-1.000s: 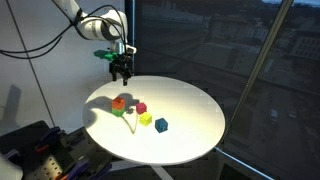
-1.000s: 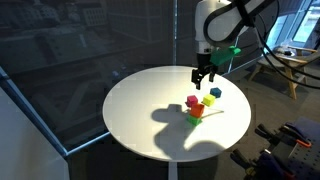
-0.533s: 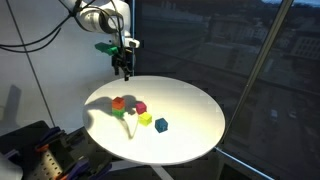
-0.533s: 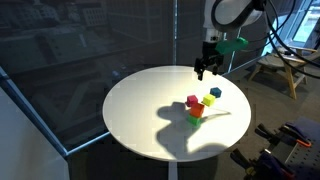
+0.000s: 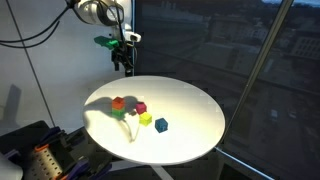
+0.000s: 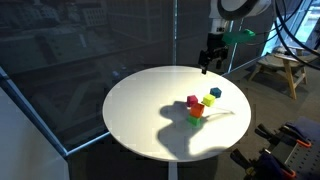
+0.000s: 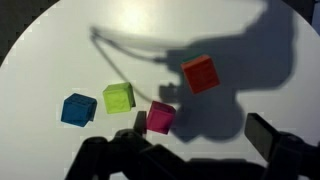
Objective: Put the orange block on top of the green block
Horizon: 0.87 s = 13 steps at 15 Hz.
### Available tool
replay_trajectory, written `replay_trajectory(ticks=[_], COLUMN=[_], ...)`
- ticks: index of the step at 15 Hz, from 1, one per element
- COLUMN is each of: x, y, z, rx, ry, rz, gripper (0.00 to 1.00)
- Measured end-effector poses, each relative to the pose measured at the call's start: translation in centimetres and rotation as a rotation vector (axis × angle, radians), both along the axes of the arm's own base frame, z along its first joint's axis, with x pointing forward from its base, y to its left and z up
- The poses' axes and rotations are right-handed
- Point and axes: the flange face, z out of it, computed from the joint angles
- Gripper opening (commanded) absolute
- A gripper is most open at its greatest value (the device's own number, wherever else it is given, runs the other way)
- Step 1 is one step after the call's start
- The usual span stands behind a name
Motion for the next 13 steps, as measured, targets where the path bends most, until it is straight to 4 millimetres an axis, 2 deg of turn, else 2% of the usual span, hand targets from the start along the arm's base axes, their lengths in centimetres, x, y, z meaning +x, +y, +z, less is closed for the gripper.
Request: replay_trajectory(ticks=[5,13], x=[-0.59,-0.62], y=[-0.02,0.02], z=[0.71,0.74], rx=[-0.013,-0.014], ry=[0.024,0.026], rz=[0.033,0.036], gripper=[1.0,1.0])
